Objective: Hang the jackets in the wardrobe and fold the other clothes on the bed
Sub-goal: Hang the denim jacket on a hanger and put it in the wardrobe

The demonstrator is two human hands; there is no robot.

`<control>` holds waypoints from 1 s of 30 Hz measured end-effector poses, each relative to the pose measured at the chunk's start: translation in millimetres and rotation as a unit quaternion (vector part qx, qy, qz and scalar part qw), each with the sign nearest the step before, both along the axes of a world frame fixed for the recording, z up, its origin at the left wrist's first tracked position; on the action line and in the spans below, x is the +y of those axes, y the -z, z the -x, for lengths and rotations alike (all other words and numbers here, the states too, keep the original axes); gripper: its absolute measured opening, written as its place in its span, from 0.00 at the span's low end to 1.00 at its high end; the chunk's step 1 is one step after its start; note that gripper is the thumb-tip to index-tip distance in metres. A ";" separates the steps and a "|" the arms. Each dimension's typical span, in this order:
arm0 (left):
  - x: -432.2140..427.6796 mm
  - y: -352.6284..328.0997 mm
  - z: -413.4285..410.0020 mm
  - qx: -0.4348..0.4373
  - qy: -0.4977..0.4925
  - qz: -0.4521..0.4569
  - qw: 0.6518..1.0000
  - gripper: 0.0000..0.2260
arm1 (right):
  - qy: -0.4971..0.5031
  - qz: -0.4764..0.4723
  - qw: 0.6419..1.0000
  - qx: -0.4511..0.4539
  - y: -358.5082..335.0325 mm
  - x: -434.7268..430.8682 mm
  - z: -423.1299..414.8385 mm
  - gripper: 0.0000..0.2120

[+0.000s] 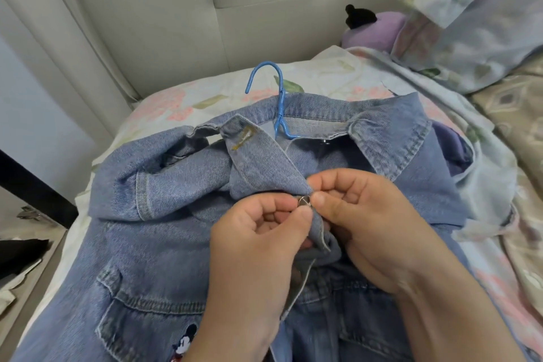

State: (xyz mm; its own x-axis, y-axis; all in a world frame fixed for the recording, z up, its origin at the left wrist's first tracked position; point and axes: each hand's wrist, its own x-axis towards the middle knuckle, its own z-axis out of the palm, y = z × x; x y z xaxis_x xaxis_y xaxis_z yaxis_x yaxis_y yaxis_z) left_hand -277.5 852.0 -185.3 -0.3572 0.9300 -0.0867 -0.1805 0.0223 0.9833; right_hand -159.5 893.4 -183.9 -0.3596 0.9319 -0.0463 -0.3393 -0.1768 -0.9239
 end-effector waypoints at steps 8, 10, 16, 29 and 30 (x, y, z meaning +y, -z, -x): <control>3.1 -3.1 3.2 0.095 -0.009 0.007 0.995 0.11 | -0.018 -0.020 0.999 -0.024 0.6 0.1 4.0 0.19; 4.5 -6.0 2.7 0.130 -0.011 0.013 0.991 0.08 | -0.010 -0.014 1.000 -0.022 0.3 -0.3 6.0 0.21; 6.5 -6.0 -1.0 0.171 -0.036 0.006 0.985 0.04 | 0.021 -0.005 1.000 -0.002 0.9 -0.8 11.3 0.20; 11.7 3.6 20.7 0.023 0.098 0.024 0.995 0.05 | 0.035 -0.027 0.997 -0.058 12.6 3.2 10.8 0.17; 12.1 5.1 21.6 0.018 0.097 0.025 0.995 0.06 | 0.041 -0.021 0.997 -0.059 13.4 3.6 10.6 0.17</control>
